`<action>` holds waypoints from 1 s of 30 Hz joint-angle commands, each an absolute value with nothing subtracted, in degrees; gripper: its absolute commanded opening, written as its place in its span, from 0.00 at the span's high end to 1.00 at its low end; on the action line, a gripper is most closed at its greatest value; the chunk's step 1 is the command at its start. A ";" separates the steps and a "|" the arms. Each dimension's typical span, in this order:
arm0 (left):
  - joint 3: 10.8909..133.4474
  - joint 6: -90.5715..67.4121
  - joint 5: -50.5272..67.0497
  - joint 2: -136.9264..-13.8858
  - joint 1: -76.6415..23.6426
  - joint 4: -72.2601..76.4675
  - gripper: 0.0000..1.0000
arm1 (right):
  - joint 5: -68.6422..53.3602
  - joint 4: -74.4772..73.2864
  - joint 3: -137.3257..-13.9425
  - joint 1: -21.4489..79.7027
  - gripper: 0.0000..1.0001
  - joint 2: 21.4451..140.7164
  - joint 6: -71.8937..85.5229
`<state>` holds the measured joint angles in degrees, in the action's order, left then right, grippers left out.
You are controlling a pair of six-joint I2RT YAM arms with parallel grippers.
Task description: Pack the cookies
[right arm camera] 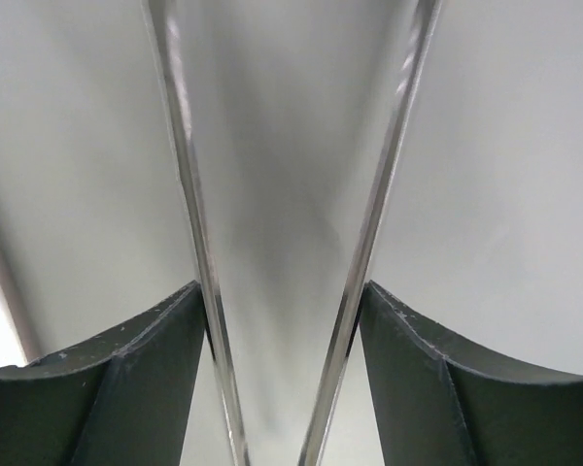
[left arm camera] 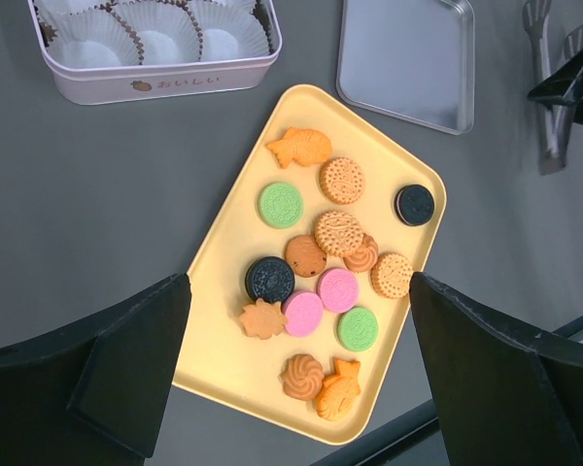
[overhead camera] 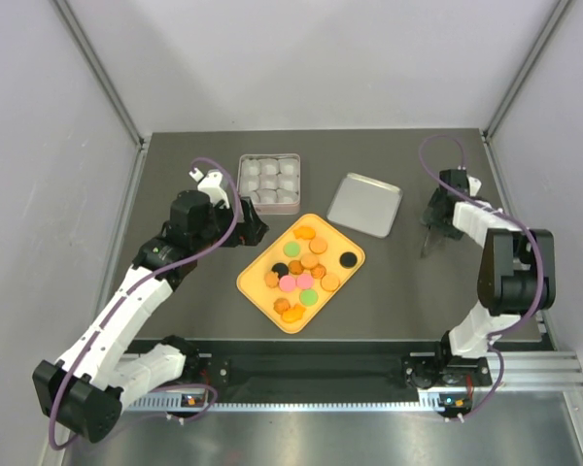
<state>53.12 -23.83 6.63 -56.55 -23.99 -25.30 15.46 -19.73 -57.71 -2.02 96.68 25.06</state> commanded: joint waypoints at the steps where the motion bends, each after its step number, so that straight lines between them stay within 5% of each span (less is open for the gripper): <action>1: 53.00 -23.38 6.50 -56.86 -23.64 -23.73 0.01 | 15.29 -21.35 -62.40 -1.94 0.38 89.22 23.56; 15: 53.09 -23.55 5.01 -57.92 -23.55 -24.43 0.01 | 13.98 -29.17 -63.10 7.90 0.42 73.92 20.74; 30: 55.45 -23.47 -3.41 -57.04 -23.55 -26.72 0.01 | 0.37 -37.70 -67.06 32.94 0.49 67.15 19.33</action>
<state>53.15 -23.86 1.34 -58.02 -23.86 -26.39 4.97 -35.77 -64.05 29.54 68.95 20.01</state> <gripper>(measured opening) 0.991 0.516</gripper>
